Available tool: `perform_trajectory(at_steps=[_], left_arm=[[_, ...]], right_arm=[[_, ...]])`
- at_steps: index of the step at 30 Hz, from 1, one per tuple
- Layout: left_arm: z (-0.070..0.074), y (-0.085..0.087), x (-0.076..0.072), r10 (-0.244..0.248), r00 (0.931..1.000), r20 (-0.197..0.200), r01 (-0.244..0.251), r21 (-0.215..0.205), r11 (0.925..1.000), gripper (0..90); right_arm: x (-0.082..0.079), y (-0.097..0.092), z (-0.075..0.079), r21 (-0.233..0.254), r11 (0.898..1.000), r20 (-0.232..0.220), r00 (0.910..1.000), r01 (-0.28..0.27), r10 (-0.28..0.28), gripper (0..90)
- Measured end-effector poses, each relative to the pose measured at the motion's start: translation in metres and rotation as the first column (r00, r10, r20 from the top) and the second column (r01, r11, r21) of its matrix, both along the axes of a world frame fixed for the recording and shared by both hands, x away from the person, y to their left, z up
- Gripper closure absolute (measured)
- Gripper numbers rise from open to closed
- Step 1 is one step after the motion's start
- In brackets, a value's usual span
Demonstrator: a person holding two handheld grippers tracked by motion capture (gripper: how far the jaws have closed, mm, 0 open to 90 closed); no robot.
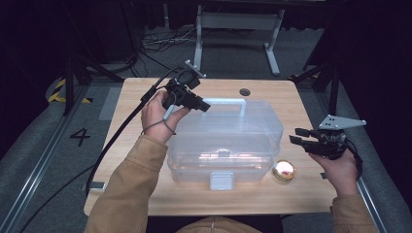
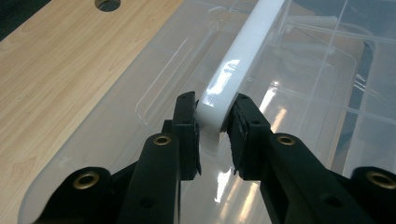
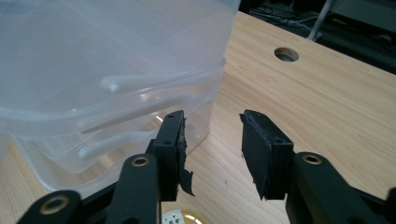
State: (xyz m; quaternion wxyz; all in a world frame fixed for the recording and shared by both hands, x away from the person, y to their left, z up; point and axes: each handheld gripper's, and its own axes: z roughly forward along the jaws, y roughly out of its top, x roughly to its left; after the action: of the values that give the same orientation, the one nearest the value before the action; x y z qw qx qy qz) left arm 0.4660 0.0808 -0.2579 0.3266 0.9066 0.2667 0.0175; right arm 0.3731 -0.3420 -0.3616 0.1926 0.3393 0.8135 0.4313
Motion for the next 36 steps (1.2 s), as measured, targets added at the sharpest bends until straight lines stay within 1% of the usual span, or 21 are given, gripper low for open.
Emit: perform_trajectory(at_steps=[1,2,4,8,11,15,17,18,19,21,25,27,30,33,36], left_arm=[[0.001,0.0,0.001,0.002,1.0,-0.004,-0.002,0.001,1.0,74.0],[0.002,0.0,0.003,0.003,0.9999,-0.013,-0.003,0.001,1.0,74.0],[0.003,0.0,0.006,0.007,0.9999,-0.016,-0.007,0.001,1.0,73.9],[0.006,0.0,0.011,0.018,0.9996,-0.022,-0.018,0.001,0.9998,73.5],[0.007,0.0,0.014,0.025,0.9992,-0.031,-0.026,-0.007,0.9996,73.2],[0.007,0.002,0.018,0.032,0.9987,-0.041,-0.033,-0.024,0.9992,73.1],[0.007,0.002,0.019,0.029,0.9987,-0.042,-0.03,-0.02,0.9994,73.1],[0.008,0.002,0.02,0.034,0.9984,-0.044,-0.035,-0.023,0.9991,73.0],[0.008,0.002,0.02,0.034,0.9984,-0.044,-0.035,-0.022,0.9991,73.0],[0.008,0.002,0.021,0.037,0.9983,-0.044,-0.038,-0.022,0.999,72.9],[0.009,0.002,0.022,0.037,0.9982,-0.046,-0.038,-0.022,0.999,72.8],[0.009,0.002,0.022,0.036,0.9982,-0.047,-0.037,-0.022,0.9991,72.8],[0.009,0.002,0.022,0.038,0.9982,-0.046,-0.039,-0.021,0.999,72.7],[0.009,0.003,0.022,0.036,0.9983,-0.046,-0.037,-0.021,0.9991,72.7],[0.009,0.002,0.022,0.035,0.9984,-0.044,-0.036,-0.018,0.9992,72.7]], right_arm=[[-0.001,0.001,-0.001,-0.003,1.0,0.013,0.9999,-0.01,0.01,62.0],[-0.001,0.001,-0.001,-0.007,1.0,0.019,0.9997,-0.017,0.017,62.7],[-0.001,0.002,-0.002,-0.012,1.0,0.024,0.9994,-0.025,0.026,64.3],[-0.003,0.003,-0.004,-0.011,0.999,0.039,0.9984,-0.041,0.041,69.9],[-0.005,0.004,-0.005,-0.018,0.999,0.046,0.9977,-0.049,0.05,75.5],[-0.005,0.004,-0.006,-0.014,0.997,0.033,0.997,-0.07,0.07,80.8],[-0.004,0.005,-0.008,-0.016,0.997,0.024,0.9968,-0.076,0.076,82.5],[-0.004,0.005,-0.008,-0.014,0.996,0.016,0.9963,-0.084,0.084,84.4],[-0.003,0.006,-0.009,-0.007,0.996,0.002,0.9956,-0.094,0.094,84.9],[-0.003,0.006,-0.009,-0.004,0.994,-0.011,0.9944,-0.105,0.105,86.0],[-0.005,0.01,-0.009,0.008,0.987,-0.003,0.9866,-0.163,0.163,88.6],[-0.005,0.012,-0.01,0.004,0.983,-0.004,0.9828,-0.185,0.185,89.2],[-0.006,0.016,-0.011,0.004,0.979,-0.011,0.9786,-0.206,0.206,89.5],[-0.007,0.02,-0.011,0.018,0.971,-0.008,0.9715,-0.237,0.237,89.6],[-0.009,0.023,-0.009,0.026,0.966,0.012,0.9668,-0.256,0.255,89.7]])
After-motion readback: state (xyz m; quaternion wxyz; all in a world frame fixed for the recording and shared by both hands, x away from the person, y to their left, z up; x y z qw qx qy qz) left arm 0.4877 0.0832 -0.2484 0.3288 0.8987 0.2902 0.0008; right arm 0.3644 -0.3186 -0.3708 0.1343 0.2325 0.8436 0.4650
